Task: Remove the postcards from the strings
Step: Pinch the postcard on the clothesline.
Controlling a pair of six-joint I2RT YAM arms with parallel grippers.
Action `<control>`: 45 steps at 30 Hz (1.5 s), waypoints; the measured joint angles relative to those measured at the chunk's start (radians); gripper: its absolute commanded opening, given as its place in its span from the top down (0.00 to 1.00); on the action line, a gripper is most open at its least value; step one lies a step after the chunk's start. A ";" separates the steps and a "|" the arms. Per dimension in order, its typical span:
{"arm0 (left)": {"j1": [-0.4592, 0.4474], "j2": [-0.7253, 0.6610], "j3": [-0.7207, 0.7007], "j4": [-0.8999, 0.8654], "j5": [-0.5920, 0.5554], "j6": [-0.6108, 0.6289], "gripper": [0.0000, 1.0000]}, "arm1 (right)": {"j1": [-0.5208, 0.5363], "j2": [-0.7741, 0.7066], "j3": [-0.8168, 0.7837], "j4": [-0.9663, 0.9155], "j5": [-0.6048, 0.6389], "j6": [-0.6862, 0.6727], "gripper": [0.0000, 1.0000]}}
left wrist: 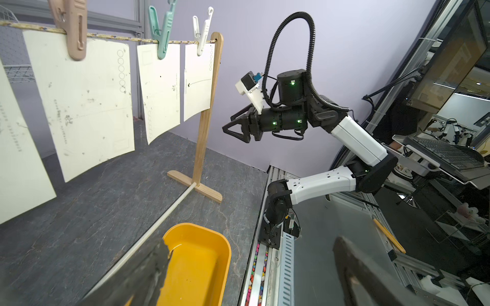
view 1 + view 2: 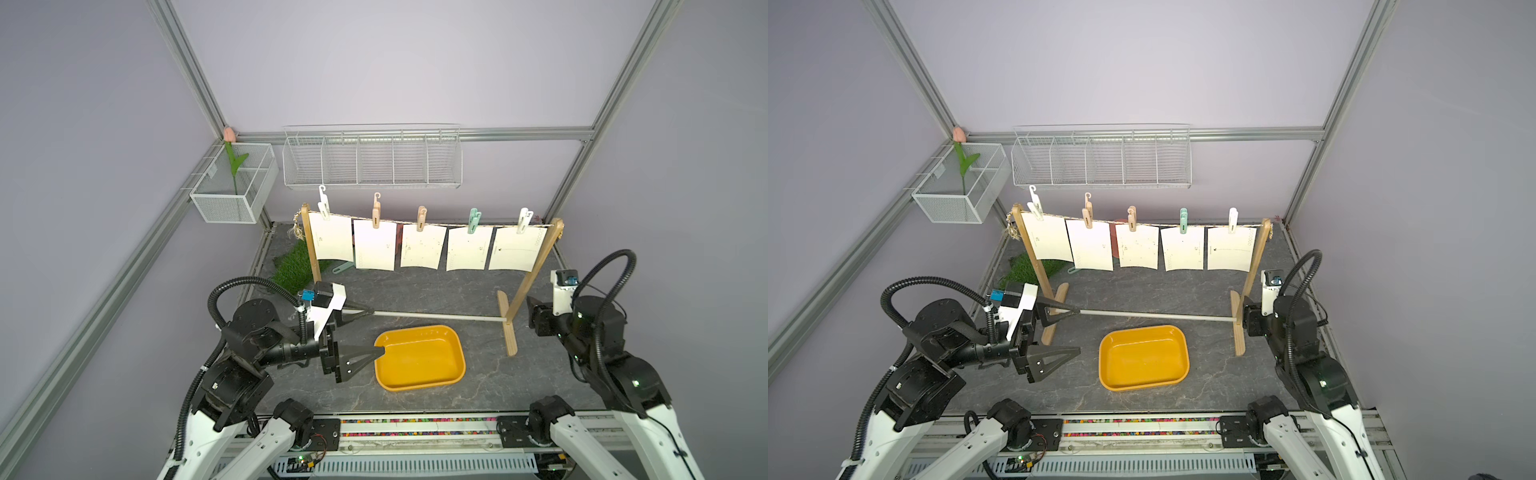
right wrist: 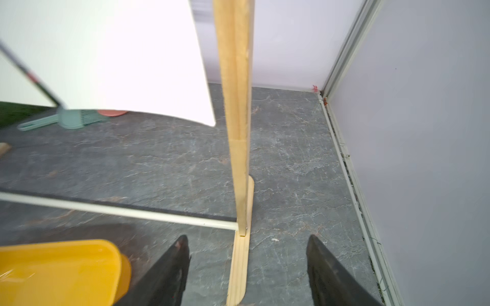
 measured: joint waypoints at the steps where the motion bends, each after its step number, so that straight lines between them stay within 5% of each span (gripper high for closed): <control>1: -0.003 0.011 0.009 0.003 0.000 0.004 0.03 | 0.000 -0.024 0.032 -0.028 -0.037 -0.007 0.30; 6: -0.045 0.072 0.050 0.018 -0.008 0.018 0.03 | 0.000 -0.070 0.164 -0.082 -0.288 -0.066 0.25; 13: -0.274 0.248 0.166 0.002 -0.140 0.122 0.04 | 0.000 0.076 0.419 -0.046 -0.559 -0.141 0.21; 23: -0.427 0.487 0.239 0.064 -0.287 0.181 0.04 | 0.000 0.544 0.975 -0.043 -0.610 -0.170 0.19; 36: -0.478 0.697 0.349 0.270 -0.365 0.180 0.08 | -0.169 0.499 0.857 -0.014 -0.621 -0.119 0.11; 45: -0.499 0.822 0.454 0.341 -0.378 0.181 0.16 | -0.183 0.544 0.995 -0.120 -0.629 -0.092 0.09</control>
